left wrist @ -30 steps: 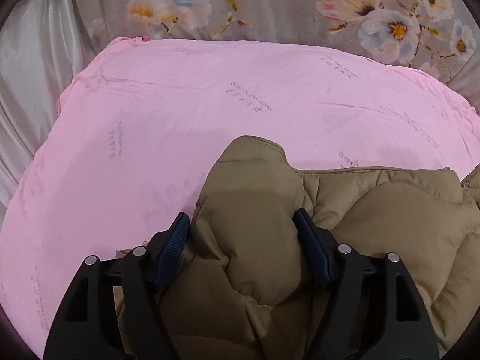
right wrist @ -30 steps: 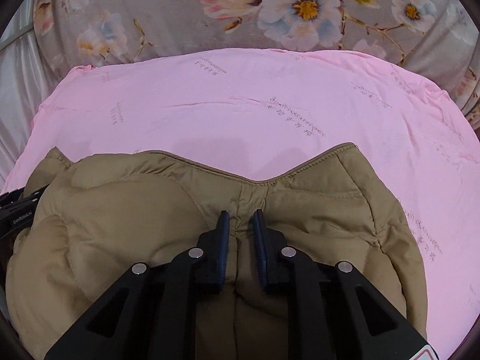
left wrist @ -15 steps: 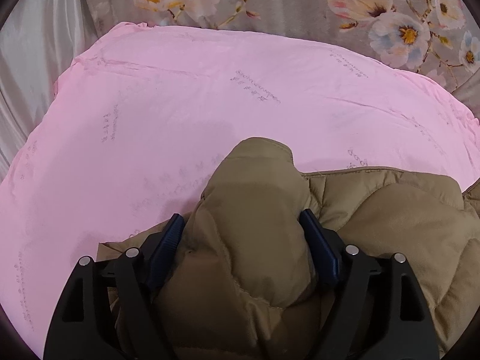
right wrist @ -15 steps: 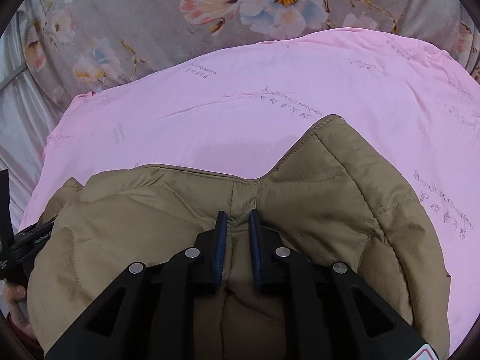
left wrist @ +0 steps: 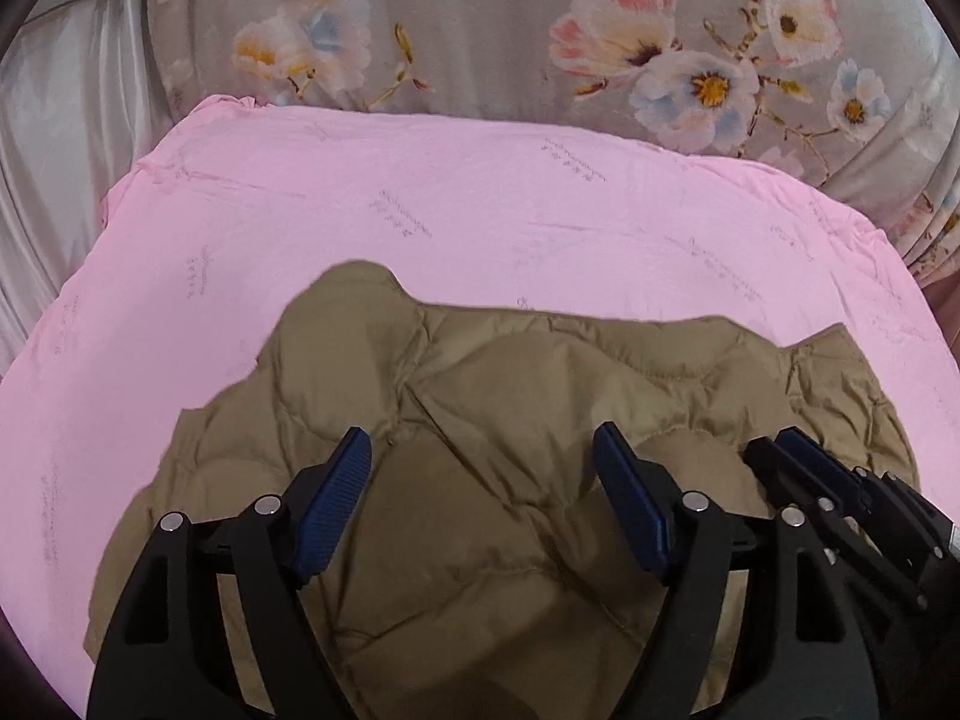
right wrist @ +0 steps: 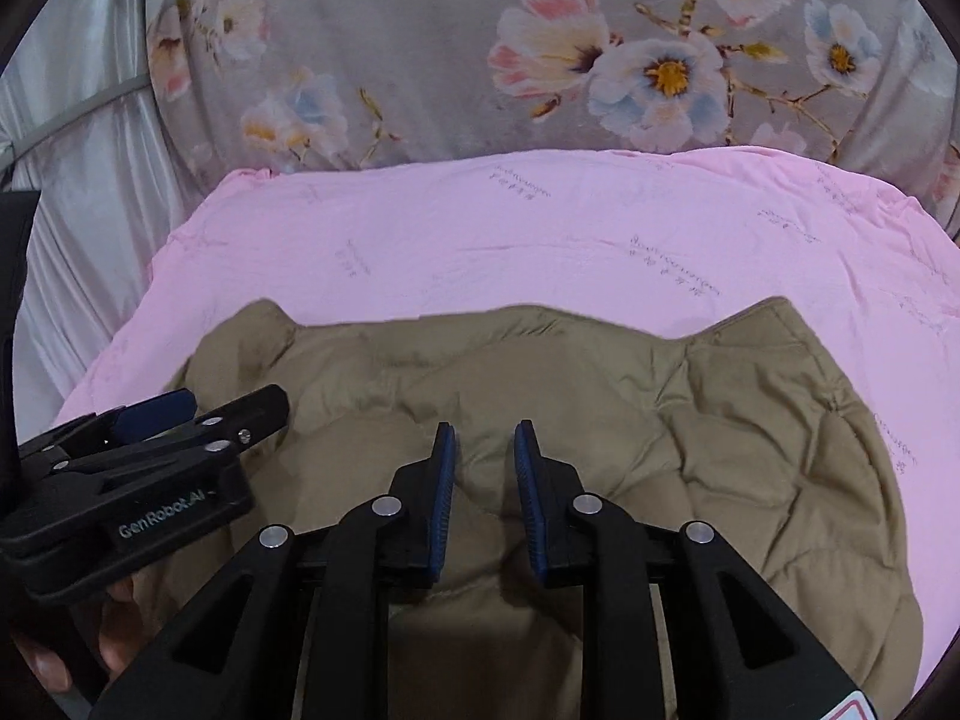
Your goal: Fold large clothes
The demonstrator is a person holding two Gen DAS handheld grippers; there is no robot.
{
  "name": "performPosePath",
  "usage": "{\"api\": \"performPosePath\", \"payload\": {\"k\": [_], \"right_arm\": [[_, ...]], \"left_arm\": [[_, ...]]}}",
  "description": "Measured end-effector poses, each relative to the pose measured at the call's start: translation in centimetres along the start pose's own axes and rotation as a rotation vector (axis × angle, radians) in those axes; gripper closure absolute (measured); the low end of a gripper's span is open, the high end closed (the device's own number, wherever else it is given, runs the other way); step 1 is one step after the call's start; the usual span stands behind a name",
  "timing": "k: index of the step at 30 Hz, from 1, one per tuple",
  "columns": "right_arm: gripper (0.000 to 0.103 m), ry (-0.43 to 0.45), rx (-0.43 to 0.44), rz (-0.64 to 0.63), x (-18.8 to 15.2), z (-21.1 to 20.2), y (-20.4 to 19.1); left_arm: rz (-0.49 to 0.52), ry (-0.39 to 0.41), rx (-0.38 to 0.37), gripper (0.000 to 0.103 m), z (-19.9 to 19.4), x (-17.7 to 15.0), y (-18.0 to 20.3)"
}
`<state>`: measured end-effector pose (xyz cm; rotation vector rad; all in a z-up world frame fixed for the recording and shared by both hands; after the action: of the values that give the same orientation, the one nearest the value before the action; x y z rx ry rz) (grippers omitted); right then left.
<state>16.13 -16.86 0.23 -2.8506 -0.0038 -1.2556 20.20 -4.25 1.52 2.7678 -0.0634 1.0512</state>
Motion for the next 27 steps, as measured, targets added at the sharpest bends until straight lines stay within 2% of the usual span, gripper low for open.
{"api": "performPosePath", "payload": {"k": [2, 5, 7, 12, 27], "right_arm": [[0.081, -0.012, -0.009, -0.003, -1.0, 0.6, -0.1], [0.082, -0.018, 0.014, 0.025, -1.8, 1.2, 0.3], [0.082, -0.023, 0.021, 0.034, -2.2, 1.6, 0.4], [0.081, -0.026, 0.011, 0.028, -2.7, 2.2, 0.3], [0.082, -0.025, 0.020, 0.046, -2.9, 2.6, 0.4]], "left_arm": [[-0.021, -0.026, 0.003, 0.027, 1.3, -1.1, -0.4], [-0.040, -0.021, -0.001, 0.025, 2.1, -1.8, -1.0], [-0.021, -0.001, 0.023, 0.024, 2.5, -2.1, -0.7], [0.012, 0.037, 0.069, 0.023, 2.6, -2.6, -0.3], [0.016, 0.062, 0.098, 0.023, 3.1, -3.0, -0.5]]}}
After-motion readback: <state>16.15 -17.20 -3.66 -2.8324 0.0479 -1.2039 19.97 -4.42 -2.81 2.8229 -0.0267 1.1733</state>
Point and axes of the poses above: each gripper's, at about its wrist camera, not at the fingertips, and z roughly the way its jaws point, y to its right, x to its top, the point moved 7 cm from there along z, roughly the way its jaws point, and after that the axes turned 9 degrees about -z, right-handed, at the moved point
